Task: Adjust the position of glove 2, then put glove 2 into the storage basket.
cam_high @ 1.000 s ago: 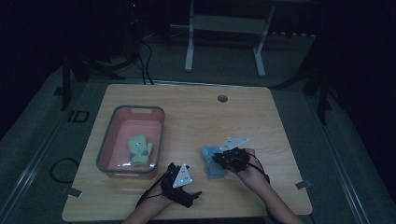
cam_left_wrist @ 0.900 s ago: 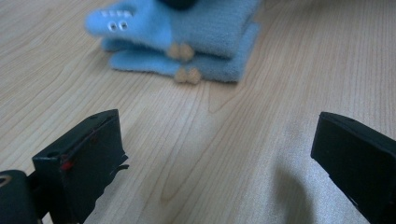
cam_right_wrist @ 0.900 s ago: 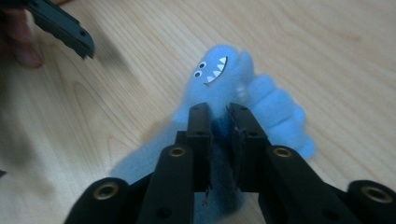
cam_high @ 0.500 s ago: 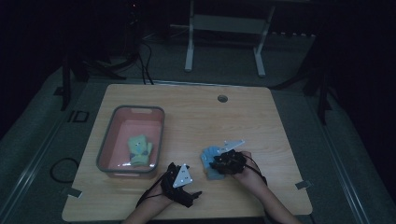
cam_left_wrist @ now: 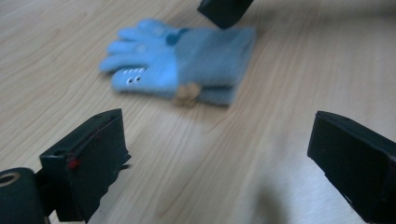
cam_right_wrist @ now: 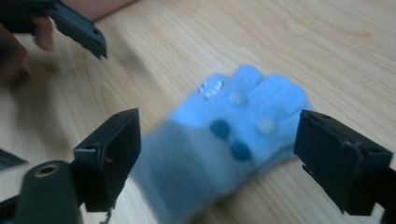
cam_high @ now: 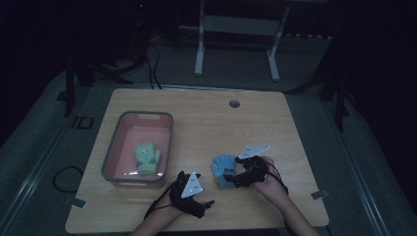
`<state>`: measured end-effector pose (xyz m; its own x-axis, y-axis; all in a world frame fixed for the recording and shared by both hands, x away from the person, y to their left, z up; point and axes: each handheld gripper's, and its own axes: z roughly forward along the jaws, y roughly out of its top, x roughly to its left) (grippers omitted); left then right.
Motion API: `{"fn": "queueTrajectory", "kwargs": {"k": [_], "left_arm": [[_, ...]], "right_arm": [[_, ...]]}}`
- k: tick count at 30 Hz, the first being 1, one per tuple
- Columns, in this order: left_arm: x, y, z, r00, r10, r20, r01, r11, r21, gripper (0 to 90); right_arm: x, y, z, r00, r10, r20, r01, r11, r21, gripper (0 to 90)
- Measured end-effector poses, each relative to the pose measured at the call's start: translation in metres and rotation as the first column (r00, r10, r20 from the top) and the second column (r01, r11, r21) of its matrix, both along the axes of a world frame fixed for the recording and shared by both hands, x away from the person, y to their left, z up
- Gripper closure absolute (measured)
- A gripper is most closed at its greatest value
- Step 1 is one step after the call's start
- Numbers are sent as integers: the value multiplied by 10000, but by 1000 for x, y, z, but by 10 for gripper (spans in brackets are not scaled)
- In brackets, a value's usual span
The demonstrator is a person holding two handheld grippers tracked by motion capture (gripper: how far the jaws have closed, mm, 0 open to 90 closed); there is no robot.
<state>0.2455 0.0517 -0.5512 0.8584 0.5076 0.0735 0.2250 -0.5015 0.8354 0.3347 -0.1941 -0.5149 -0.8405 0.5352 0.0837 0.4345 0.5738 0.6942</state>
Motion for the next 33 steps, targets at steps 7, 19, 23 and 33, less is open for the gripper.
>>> {"fn": "queueTrajectory", "kwargs": {"k": [7, 19, 23, 33], "left_arm": [[5, -13, 5, 9971, -559, -516, 581, 9974, 416, 49], [20, -24, 8, 9945, -1042, -52, 1042, 9896, 997, 63], [27, -34, 13, 9910, -1327, 175, 1300, 9854, 1098, 103], [39, -58, 11, 9714, -2317, 519, 2222, 9641, 1454, 291]], "right_arm": [[7, -15, 3, 9982, -264, 542, 266, 9996, -20, 133], [14, -30, 12, 9975, -593, 378, 586, 9981, 200, 136], [21, -30, 17, 9967, -799, 163, 790, 9955, 520, 137], [45, -16, 17, 9931, -902, -752, 992, 9869, 1271, 133]]}}
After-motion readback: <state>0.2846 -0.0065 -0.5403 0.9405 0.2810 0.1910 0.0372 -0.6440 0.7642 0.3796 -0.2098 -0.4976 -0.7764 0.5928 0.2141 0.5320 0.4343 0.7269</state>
